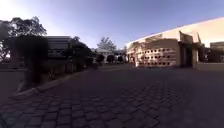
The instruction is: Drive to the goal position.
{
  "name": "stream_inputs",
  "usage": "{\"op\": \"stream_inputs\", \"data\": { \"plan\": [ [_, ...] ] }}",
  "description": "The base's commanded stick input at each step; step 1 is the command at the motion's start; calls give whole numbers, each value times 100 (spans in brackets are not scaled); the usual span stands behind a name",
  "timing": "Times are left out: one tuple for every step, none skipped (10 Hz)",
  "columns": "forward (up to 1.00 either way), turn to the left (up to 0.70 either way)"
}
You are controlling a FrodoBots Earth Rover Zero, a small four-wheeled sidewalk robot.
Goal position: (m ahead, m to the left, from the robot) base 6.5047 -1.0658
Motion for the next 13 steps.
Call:
{"op": "stream_inputs", "data": {
  "plan": [
    [85,0],
    [85,0],
    [-85,0],
    [-74,0],
    [15,0],
    [85,0],
    [85,0],
    [85,0],
    [85,0],
    [85,0],
    [85,0],
    [85,0],
    [85,0]
  ]
}}
